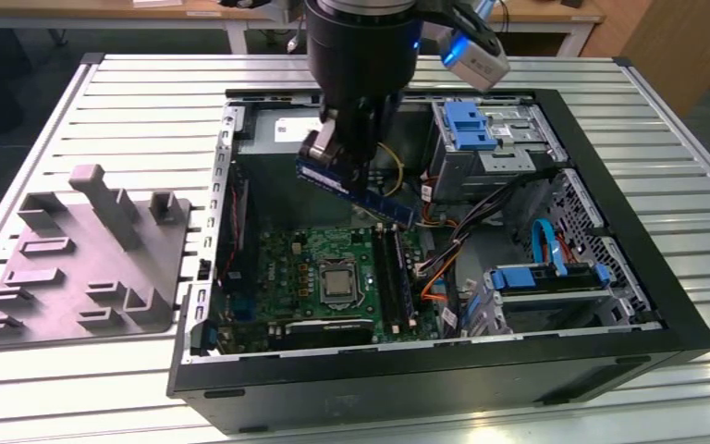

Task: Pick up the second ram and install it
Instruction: 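Insert the second ram into the second slot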

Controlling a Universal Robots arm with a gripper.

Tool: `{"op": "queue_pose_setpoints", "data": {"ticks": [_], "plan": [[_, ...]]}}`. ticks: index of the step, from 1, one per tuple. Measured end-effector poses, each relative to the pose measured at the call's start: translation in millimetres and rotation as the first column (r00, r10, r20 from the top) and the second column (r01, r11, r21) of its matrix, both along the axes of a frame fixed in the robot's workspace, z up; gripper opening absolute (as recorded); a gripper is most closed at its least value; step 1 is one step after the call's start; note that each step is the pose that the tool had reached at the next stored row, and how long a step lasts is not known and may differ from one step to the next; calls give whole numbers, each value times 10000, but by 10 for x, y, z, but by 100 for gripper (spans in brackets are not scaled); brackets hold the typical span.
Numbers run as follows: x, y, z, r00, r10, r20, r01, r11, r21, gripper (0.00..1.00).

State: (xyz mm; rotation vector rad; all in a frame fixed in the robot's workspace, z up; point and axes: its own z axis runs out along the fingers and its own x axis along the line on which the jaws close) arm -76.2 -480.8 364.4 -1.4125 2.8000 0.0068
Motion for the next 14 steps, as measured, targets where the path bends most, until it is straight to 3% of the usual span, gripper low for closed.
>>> {"op": "queue_pose_setpoints", "data": {"ticks": [7, 14], "plan": [[0, 0, -6, 9973, -731, 0, 731, 9973, 0, 11], [0, 0, -13, 9893, -1460, 0, 1460, 9893, 0, 11]]}}
